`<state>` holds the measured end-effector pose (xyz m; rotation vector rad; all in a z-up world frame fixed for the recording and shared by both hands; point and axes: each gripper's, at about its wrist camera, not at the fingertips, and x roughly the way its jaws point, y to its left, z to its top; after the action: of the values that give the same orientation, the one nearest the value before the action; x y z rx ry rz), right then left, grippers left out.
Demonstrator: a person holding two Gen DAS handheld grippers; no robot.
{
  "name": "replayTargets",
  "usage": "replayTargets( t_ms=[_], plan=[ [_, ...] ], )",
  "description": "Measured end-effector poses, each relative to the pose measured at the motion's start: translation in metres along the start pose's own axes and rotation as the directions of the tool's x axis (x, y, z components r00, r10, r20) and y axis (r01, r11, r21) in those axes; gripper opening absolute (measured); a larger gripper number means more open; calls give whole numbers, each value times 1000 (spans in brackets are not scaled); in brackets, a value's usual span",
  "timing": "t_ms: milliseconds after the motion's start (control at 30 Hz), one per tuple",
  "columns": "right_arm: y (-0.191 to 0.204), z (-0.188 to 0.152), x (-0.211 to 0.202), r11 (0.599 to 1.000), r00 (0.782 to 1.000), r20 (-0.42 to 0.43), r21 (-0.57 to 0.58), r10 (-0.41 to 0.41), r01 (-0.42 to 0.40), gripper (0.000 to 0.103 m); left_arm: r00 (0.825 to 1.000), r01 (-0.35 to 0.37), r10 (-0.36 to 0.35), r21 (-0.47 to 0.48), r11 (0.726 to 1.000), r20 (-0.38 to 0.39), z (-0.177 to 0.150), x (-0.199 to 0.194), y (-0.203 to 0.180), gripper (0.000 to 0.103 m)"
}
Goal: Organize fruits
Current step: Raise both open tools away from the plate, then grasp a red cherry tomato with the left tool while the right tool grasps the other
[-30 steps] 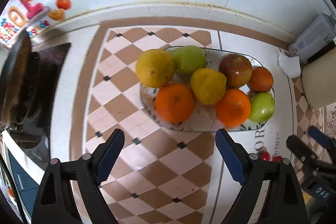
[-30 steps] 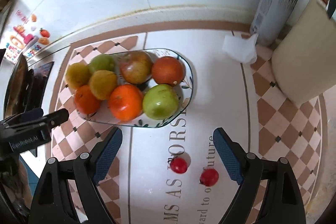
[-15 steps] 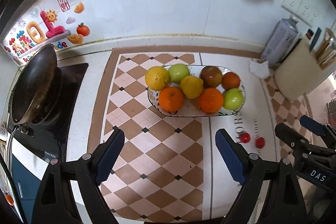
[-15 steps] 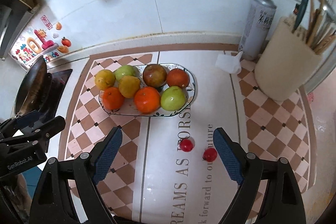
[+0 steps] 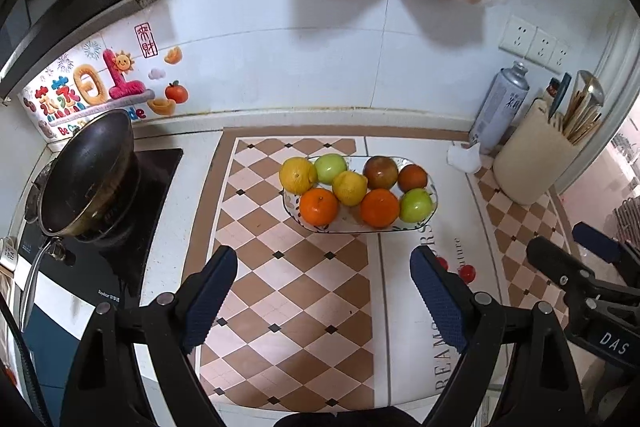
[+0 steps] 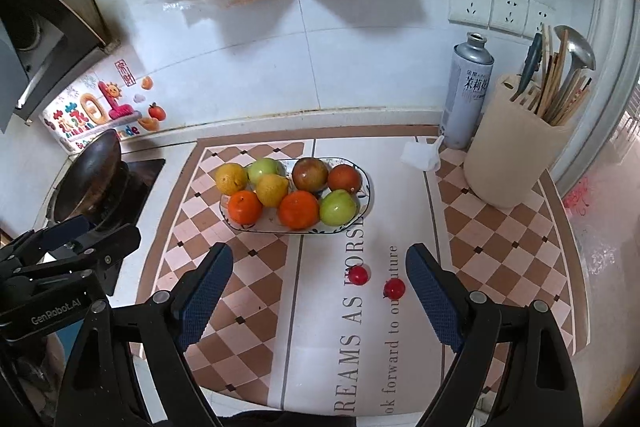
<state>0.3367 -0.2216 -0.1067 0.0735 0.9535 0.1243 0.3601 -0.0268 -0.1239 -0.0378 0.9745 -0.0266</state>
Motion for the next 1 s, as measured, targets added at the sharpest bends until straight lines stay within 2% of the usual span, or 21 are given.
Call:
replayTargets(
  t_ms=[300, 400, 433, 533, 667, 800, 833, 867, 900, 1000],
  plan=[
    [-1, -3, -12, 999, 999, 14, 32, 37, -37, 91, 1000, -4, 4, -13, 1000, 15, -2, -9, 1, 88],
    [-14, -2, 1, 996, 999, -9, 79, 52, -51, 99, 1000, -7, 7, -33, 999, 4, -1, -1, 6, 89],
    [-23, -2, 7, 993, 998, -22, 105, 55, -53, 99, 1000, -13, 13, -40, 999, -14, 0, 6, 9, 89],
    [-54, -7, 26, 982, 997, -58, 182, 51, -39, 99, 998, -34, 30, -52, 998, -60, -1, 26, 15, 100],
    [-106, -22, 60, 963, 992, -128, 269, 3, 32, 99, 989, -83, 75, -59, 995, -127, -7, 59, 20, 100],
    [-143, -42, 102, 953, 977, -212, 292, -12, 75, 98, 970, -92, 77, -54, 994, -231, -16, 101, 13, 100],
    [-149, -48, 114, 951, 974, -227, 300, 0, 70, 97, 963, -91, 76, -45, 995, -258, -18, 113, 8, 100],
    [-153, -54, 127, 952, 971, -240, 302, 17, 58, 93, 957, -91, 78, -34, 995, -278, -20, 122, 4, 100],
    [-155, -58, 137, 953, 968, -251, 300, 28, 50, 83, 950, -88, 79, -16, 996, -302, -22, 134, -4, 100],
    [-157, -69, 172, 950, 954, -291, 311, 68, 27, 72, 935, -74, 78, 25, 997, -346, -22, 156, -23, 100]
  ],
)
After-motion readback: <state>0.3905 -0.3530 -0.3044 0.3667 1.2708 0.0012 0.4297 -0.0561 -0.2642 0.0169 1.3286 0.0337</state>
